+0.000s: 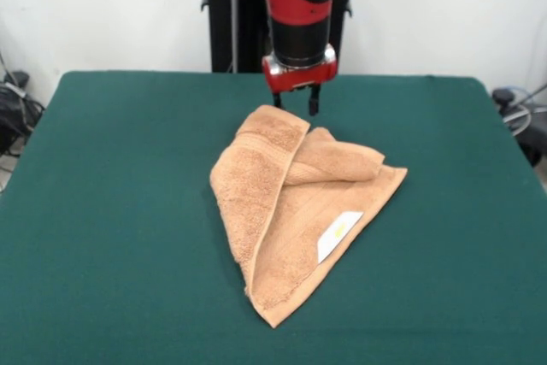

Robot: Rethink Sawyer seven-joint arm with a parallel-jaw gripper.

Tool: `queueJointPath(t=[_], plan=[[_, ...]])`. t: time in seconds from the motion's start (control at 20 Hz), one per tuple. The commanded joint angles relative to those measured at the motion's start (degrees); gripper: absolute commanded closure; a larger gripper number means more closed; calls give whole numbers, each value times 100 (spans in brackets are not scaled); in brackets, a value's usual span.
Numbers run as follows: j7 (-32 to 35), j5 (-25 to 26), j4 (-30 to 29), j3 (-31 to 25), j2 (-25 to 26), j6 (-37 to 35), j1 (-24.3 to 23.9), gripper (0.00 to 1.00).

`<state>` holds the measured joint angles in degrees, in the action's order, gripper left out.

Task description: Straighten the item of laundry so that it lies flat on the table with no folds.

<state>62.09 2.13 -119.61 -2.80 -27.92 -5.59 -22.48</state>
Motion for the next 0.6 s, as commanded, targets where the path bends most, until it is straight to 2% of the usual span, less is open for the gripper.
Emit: queueJointPath(t=[0.05, 0.4, 0.6], plan=[[1361, -484, 798, -48, 482, -340, 140, 0], [1334, -794, 1225, -4, 662, -967, 213, 0], [1274, -932, 1475, -109, 842, -1293, 89, 0]])
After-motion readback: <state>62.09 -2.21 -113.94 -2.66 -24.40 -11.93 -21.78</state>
